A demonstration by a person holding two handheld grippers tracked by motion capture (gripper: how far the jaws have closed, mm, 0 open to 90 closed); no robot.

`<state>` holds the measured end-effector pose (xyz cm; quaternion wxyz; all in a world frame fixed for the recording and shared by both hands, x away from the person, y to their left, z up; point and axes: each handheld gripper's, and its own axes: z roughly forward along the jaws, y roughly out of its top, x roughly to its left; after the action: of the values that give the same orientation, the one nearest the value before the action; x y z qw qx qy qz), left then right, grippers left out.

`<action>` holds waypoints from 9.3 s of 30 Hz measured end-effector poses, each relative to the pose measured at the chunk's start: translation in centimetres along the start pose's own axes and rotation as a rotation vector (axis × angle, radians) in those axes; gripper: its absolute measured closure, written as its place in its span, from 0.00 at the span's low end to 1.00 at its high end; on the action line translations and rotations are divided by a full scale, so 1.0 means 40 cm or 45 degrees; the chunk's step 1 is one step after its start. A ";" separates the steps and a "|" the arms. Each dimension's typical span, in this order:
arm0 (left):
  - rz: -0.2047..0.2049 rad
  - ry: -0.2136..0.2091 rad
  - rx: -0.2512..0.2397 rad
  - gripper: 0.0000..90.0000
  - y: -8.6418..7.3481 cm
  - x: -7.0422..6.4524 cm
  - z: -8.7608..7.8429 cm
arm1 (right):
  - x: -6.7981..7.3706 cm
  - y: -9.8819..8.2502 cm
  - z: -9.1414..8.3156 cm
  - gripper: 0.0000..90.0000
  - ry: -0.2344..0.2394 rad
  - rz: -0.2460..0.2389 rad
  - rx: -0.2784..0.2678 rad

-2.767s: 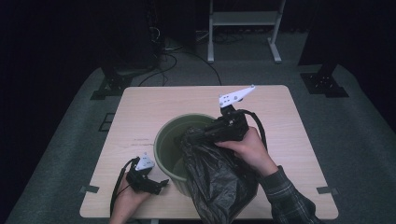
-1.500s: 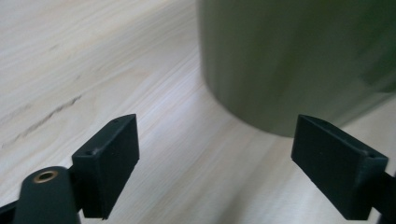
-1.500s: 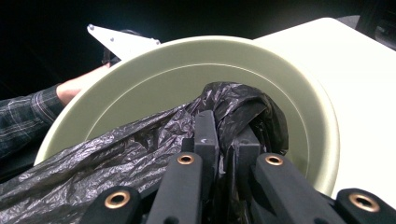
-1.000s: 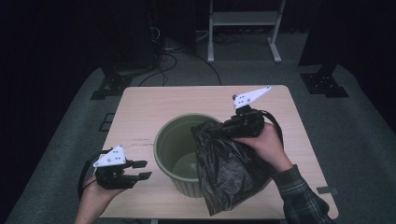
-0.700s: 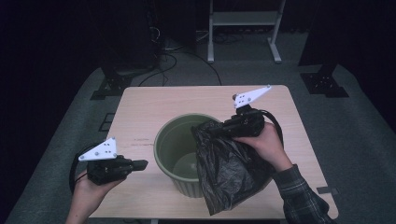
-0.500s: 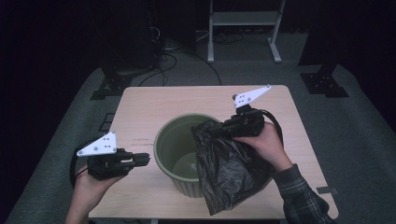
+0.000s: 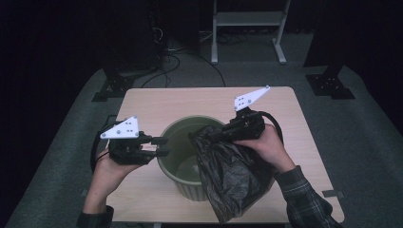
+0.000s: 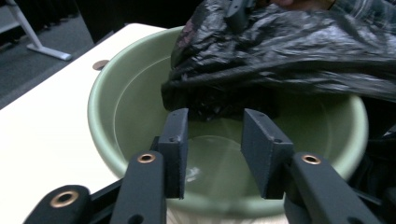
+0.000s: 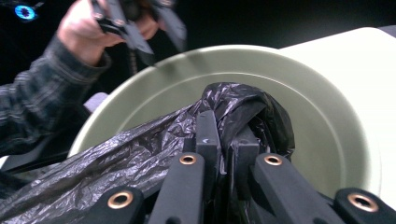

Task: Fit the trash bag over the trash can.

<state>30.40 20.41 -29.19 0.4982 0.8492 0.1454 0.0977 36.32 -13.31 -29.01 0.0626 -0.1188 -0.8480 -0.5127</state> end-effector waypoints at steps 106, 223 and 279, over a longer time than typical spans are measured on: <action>0.096 -0.003 0.185 0.47 0.130 -0.003 0.178 | -0.131 -0.010 -0.069 1.00 -0.380 0.084 -0.107; 0.025 -0.030 0.057 1.00 0.053 -0.012 0.106 | -0.032 -0.051 0.000 1.00 -0.221 0.114 -0.101; 0.079 0.122 0.004 0.38 0.209 0.032 0.163 | 0.023 -0.061 -0.046 1.00 -0.228 -0.007 -0.059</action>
<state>34.86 11.65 -25.01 0.4859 0.8485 0.1428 0.1534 34.75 -15.91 -30.04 -0.0175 -0.1632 -0.8385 -0.5196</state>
